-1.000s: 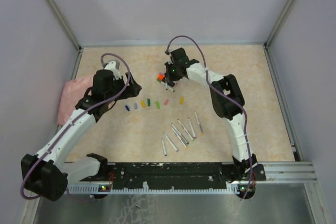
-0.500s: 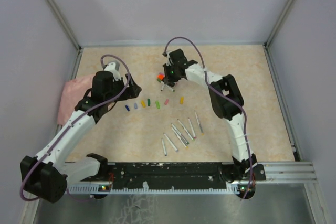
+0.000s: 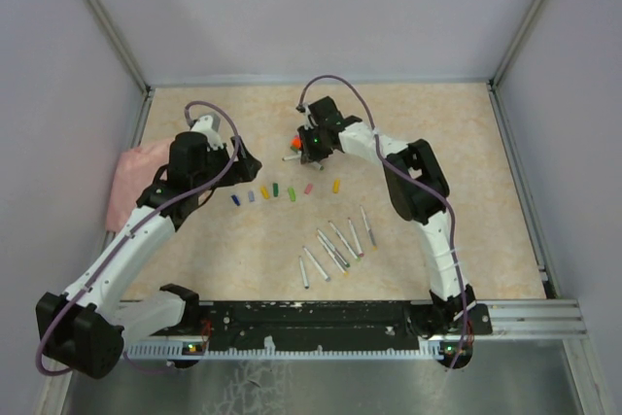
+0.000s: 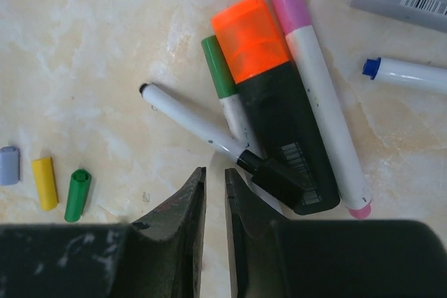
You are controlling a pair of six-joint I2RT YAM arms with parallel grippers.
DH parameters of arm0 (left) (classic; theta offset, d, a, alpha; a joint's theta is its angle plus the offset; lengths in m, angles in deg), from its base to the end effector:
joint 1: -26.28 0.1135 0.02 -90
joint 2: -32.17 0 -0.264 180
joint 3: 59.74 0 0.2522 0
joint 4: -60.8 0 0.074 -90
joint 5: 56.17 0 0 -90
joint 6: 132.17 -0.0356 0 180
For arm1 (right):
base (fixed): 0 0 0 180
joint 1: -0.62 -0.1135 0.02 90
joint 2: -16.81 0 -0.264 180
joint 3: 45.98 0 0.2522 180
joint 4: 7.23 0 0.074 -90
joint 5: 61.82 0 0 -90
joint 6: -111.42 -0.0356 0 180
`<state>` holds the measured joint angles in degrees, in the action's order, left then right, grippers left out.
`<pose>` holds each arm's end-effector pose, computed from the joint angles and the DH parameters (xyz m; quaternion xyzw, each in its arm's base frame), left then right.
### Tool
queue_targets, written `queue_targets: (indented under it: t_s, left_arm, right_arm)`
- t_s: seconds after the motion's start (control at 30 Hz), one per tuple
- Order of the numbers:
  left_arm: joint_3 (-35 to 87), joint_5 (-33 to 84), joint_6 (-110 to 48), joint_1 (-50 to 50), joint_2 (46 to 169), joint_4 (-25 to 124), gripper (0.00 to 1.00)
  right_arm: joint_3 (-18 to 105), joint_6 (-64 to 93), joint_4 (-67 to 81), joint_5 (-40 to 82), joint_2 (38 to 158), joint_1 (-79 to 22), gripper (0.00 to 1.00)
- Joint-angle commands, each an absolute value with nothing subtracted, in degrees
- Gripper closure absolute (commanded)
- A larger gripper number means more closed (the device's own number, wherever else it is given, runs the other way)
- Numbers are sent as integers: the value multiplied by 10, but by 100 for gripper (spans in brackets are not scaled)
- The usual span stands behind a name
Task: Open the pen caps
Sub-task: Pick up the pen from the center of the board.
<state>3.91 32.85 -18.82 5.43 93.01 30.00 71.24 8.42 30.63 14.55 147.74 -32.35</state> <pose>0.2241 -0.0860 0.3050 -0.0143 0.8570 -0.2006 0.4745 0.4195 0.2821 0.1681 -0.2010 0.9166 0.2308 0.2571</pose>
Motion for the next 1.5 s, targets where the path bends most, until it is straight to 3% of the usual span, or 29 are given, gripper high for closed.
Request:
queue_targets:
  t_s: [0.0,0.67,1.2,1.47]
  left_arm:
    - [36,323,-188,58,919,293,12]
    - [33,325,-192,59,917,292,12]
    - [31,327,-196,60,915,289,12]
    - [31,327,-195,60,915,290,12]
  right_arm:
    - [689,103,288,137,1434,-326,82]
    - [670,164,288,164,1389,-312,72]
    - [688,198,322,187,1433,-312,72]
    - [685,229,332,217,1440,-322,77]
